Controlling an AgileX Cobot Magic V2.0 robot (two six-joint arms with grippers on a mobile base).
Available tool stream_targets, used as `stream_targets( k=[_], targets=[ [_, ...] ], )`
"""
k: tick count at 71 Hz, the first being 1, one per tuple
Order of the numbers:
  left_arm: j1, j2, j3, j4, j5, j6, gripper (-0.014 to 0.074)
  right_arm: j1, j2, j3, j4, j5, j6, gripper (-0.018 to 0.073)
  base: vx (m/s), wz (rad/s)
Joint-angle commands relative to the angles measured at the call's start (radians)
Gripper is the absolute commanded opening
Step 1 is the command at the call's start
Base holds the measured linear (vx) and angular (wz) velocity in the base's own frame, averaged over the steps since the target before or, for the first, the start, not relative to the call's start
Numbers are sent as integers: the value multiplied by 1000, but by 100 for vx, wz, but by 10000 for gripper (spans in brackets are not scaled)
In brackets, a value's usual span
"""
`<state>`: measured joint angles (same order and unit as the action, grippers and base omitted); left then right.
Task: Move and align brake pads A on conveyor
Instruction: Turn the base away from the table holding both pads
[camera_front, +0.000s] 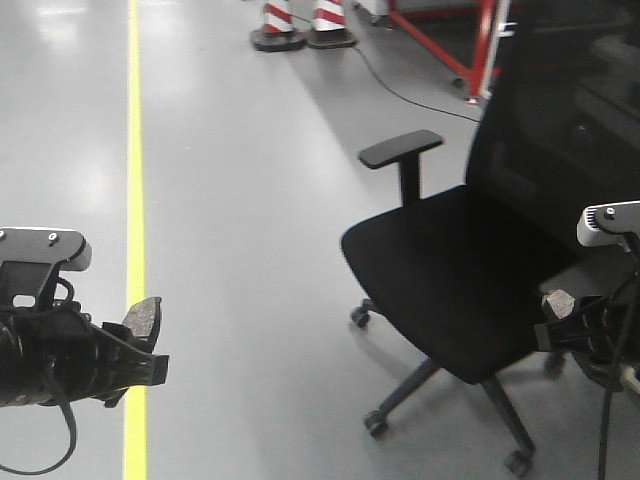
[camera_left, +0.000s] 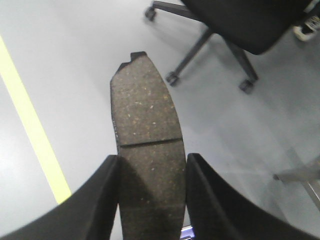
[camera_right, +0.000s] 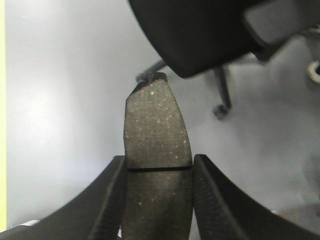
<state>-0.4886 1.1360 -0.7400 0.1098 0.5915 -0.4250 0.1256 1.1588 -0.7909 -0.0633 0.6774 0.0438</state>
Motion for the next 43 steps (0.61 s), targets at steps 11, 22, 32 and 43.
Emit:
stream_targets(
  k=[11, 22, 32, 43],
  targets=[
    [-4, -24, -25, 4, -69, -7, 118, 1, -24, -28, -10, -53, -7, 72, 9, 43],
    [-4, -24, -25, 4, -69, -7, 118, 1, -24, -28, -10, -53, -7, 72, 10, 37],
    [-4, -24, -25, 4, -69, -7, 118, 1, -24, -28, -10, -53, -7, 72, 14, 34],
    [-4, -24, -25, 4, -68, -7, 118, 1, -24, -28, -10, -53, -7, 72, 18, 28]
  ],
)
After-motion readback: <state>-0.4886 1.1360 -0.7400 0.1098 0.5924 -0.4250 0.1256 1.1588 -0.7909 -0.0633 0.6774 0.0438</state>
